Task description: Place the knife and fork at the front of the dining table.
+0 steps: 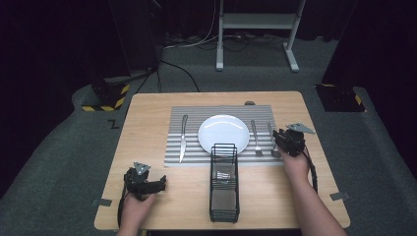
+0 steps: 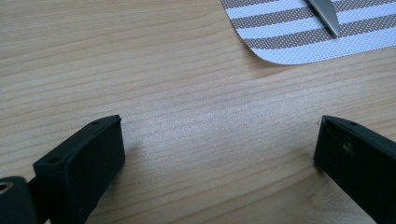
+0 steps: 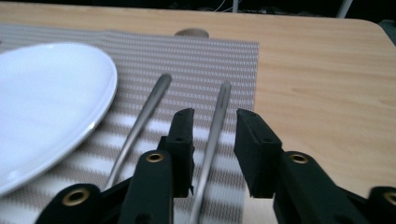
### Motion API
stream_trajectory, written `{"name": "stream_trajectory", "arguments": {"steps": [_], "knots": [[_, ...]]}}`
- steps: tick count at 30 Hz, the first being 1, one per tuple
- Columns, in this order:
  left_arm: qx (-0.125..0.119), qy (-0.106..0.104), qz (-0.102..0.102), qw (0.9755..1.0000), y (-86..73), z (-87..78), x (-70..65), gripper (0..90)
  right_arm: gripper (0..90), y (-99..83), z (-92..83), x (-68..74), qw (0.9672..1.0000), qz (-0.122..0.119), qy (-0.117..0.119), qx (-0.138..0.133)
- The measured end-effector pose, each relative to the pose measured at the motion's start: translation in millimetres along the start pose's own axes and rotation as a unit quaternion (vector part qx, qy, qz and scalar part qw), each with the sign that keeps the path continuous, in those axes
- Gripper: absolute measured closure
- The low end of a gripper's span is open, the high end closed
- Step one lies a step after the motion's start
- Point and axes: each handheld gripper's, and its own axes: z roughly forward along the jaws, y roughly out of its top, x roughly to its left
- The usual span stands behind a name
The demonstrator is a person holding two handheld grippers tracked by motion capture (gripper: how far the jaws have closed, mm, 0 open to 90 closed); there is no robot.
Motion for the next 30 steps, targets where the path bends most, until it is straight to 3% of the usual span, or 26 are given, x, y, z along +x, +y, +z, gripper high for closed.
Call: {"name": "stream_trajectory", "arguments": {"steps": [10,14,16,19,20,23,30], "knots": [[0.001,-0.003,0.002,1.0,-0.1,-0.1,-0.1,1.8,48.4,-45.1,-54.1,6.2,0.9994,-0.032,0.002,0.014],[0.001,-0.003,0.002,1.0,-0.1,-0.1,-0.1,1.8,35.0,-65.4,-71.6,8.1,0.9978,-0.04,0.002,0.053],[0.001,-0.003,0.002,1.0,-0.1,-0.1,-0.1,1.8,31.6,-73.6,-78.0,8.7,0.9951,-0.048,-0.004,0.086],[0.001,-0.003,0.002,1.0,-0.1,-0.1,-0.1,1.8,28.3,-81.5,-90.6,5.1,0.9944,-0.043,-0.001,0.097],[0.001,-0.003,0.002,1.0,-0.1,-0.1,-0.1,1.8,24.8,-83.7,-94.2,2.4,0.9941,-0.036,0.011,0.101],[0.001,-0.003,0.002,1.0,-0.1,-0.1,-0.1,1.8,20.0,-87.6,-100.0,3.4,0.9931,-0.047,0.019,0.106],[0.001,-0.005,0.005,1.0,-0.3,-0.4,-0.2,1.8,14.4,-87.1,-97.9,7.5,0.9927,-0.044,0.015,0.111]]}}
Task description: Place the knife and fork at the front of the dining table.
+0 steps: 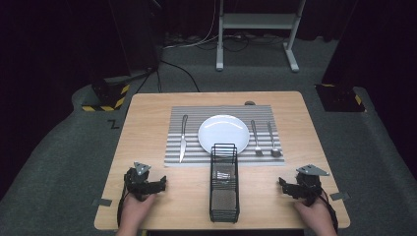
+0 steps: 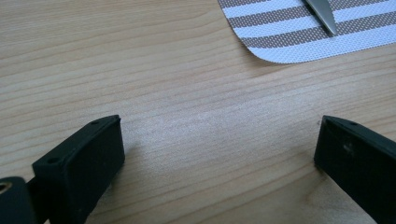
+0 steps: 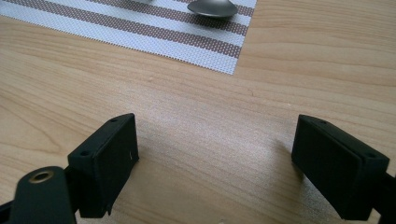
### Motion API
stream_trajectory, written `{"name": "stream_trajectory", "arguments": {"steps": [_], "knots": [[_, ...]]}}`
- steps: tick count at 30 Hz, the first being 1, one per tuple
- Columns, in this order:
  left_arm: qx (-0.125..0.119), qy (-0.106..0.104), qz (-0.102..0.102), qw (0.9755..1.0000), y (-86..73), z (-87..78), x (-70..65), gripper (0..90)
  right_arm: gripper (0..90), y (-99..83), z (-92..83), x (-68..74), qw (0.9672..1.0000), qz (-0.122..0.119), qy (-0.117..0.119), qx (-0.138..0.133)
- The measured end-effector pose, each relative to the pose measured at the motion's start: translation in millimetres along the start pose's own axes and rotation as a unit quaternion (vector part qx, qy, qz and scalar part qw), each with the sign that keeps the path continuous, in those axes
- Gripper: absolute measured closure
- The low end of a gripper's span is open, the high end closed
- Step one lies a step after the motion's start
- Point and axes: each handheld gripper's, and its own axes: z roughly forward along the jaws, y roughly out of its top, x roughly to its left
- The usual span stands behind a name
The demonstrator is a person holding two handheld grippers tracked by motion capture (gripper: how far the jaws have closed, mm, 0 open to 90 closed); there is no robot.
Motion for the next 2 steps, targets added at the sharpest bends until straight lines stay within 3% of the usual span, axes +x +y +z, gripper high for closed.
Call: {"name": "stream_trajectory", "arguments": {"steps": [2], "knots": [[0.0,0.0,0.0,1.0,0.0,0.0,0.1,1.8,14.4,0.0,0.0,0.0,1.0,0.0,0.0,0.0]]}}
